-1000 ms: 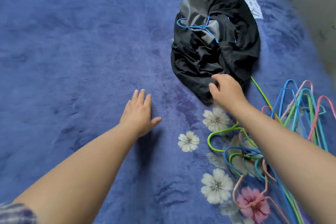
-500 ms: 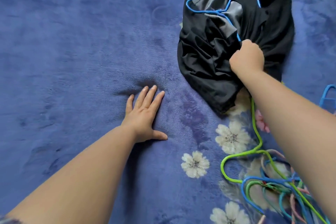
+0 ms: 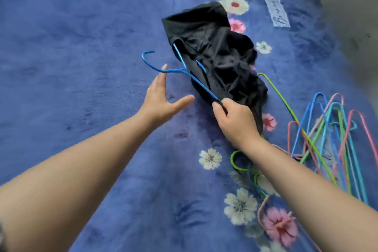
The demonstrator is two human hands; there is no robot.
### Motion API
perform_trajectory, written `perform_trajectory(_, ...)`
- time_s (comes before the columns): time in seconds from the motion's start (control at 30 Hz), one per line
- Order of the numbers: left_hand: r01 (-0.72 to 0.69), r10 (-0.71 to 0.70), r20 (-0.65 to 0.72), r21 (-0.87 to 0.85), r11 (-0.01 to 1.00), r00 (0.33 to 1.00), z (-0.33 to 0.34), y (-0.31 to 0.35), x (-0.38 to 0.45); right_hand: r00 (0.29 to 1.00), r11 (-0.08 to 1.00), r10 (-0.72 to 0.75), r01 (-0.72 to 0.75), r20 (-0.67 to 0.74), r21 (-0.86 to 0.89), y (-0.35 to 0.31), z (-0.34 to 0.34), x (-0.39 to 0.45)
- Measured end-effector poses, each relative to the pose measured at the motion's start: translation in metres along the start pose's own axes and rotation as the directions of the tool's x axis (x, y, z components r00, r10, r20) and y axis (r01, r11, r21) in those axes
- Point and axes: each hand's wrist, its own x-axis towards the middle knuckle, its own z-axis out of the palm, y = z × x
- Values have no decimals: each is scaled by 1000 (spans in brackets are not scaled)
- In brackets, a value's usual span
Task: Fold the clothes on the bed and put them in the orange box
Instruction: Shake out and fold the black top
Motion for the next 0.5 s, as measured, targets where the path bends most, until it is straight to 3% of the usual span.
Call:
perform_trajectory(0.07, -110, 89, -166, -126, 986, 982, -20, 43, -12, 996, 995, -81, 82, 25, -59, -18, -28, -21)
perform_trajectory(0.13, -246, 229, -183, -73, 967, 956, -40, 81, -21, 990, 984, -135, 140, 48, -114, -31, -56, -36)
perform_trajectory(0.2, -276, 276, -54, 15, 961, 960, -62, 123, -42, 984, 974, -147, 163, 104, -157, -49, -92, -52)
perform_trajectory(0.33, -195, 133, 225, 278, 941, 965, -98, 200, -94, 937, 926, -106, 215, 333, -309, -78, -168, -81)
perform_trajectory(0.4, -171, 25, 355, 386, 906, 934, -116, 240, -118, 933, 887, -104, 244, 345, -392, -93, -207, -100)
perform_trajectory(0.5, -86, -88, 479, 330, 940, 874, -149, 299, -151, 944, 799, -230, 322, 237, -508, -116, -259, -133)
